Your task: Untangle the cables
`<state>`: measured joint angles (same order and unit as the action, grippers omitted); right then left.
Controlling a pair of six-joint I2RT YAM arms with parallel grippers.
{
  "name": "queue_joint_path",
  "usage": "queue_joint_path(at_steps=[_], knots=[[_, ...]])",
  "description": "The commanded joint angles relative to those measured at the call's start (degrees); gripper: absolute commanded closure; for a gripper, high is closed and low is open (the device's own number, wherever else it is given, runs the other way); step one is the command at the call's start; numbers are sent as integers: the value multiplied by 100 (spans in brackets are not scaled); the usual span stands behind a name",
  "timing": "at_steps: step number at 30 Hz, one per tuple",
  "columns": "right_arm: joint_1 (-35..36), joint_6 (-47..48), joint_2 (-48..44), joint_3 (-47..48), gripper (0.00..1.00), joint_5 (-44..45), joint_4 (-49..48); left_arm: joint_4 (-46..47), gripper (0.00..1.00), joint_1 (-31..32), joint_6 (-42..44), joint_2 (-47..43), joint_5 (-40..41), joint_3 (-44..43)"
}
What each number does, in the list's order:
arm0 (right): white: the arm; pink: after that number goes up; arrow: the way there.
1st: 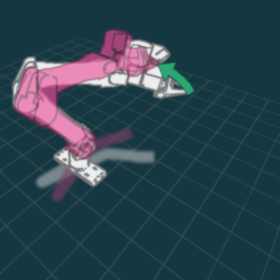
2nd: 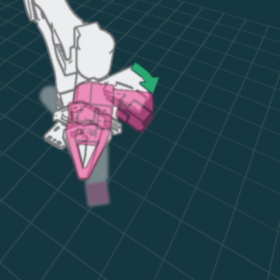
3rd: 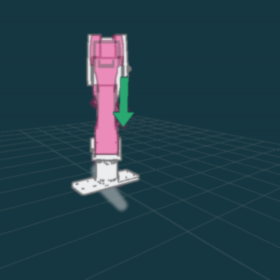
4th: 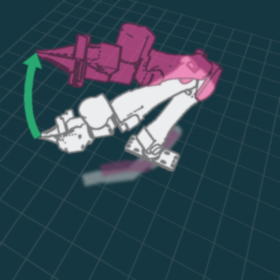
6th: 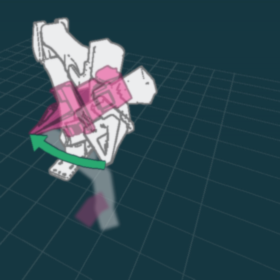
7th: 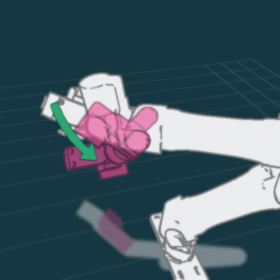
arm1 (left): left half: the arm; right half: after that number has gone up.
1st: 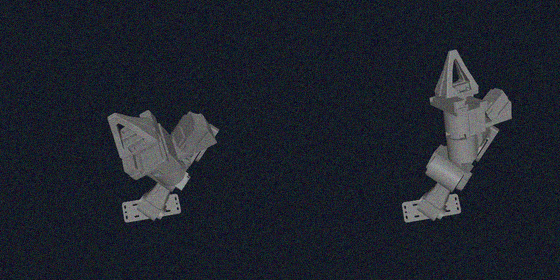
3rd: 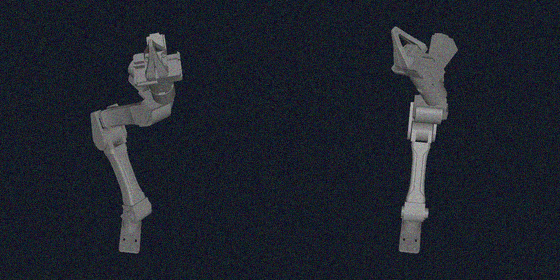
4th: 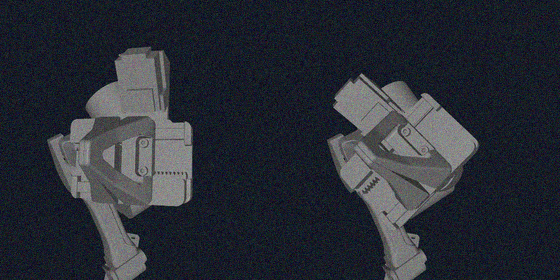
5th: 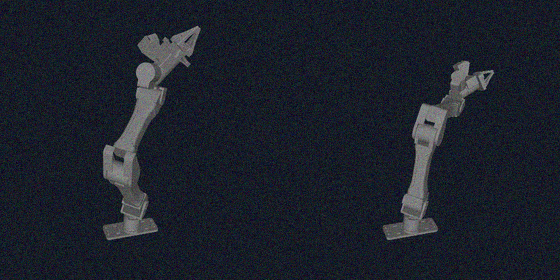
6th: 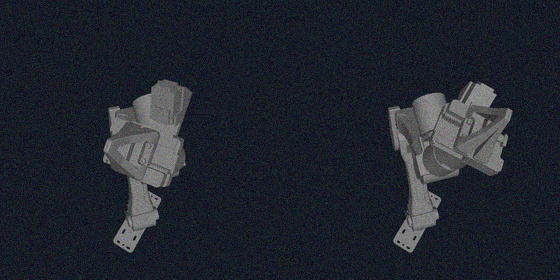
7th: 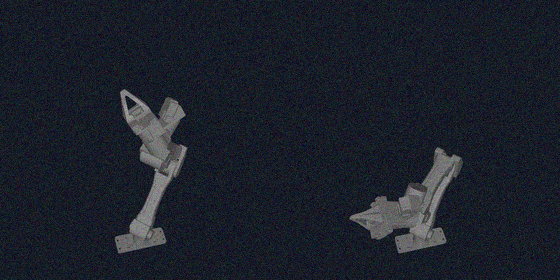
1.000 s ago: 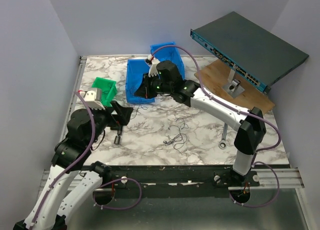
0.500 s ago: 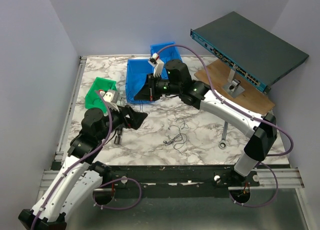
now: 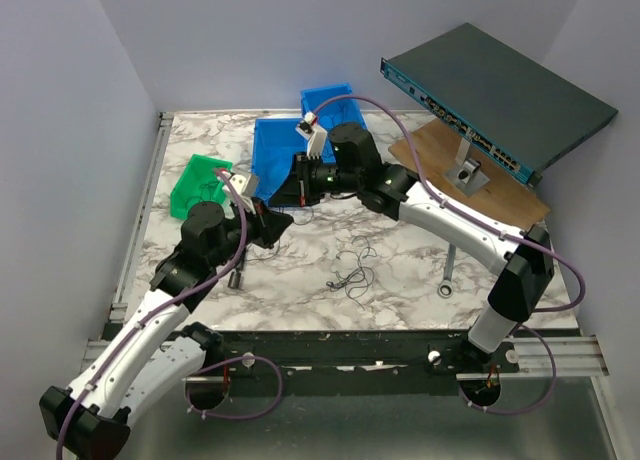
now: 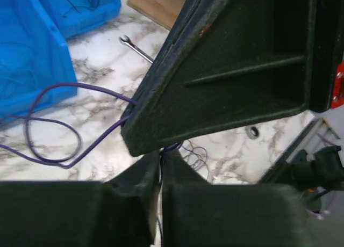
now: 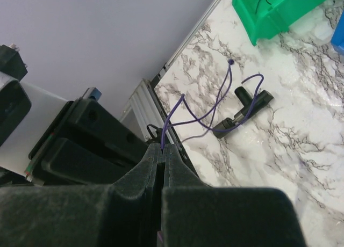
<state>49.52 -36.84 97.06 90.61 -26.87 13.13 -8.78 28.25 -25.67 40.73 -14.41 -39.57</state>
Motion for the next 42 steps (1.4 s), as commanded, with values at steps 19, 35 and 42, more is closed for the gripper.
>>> queue_joint_path(at_steps=[19, 35, 42], knots=[[39, 1007, -2482, -2916, 11, 3633, -283, -1221, 100, -1533, -157, 1005, 2268, -965], [33, 1404, -3782, -5146, 11, 3475, -1967, -422, 100, -3276, -949, 3159, 1655, -2340], [32, 1505, -3654, -5299, 11, 3645, -2095, -311, 100, -3515, -1175, 4269, 1451, -2768]])
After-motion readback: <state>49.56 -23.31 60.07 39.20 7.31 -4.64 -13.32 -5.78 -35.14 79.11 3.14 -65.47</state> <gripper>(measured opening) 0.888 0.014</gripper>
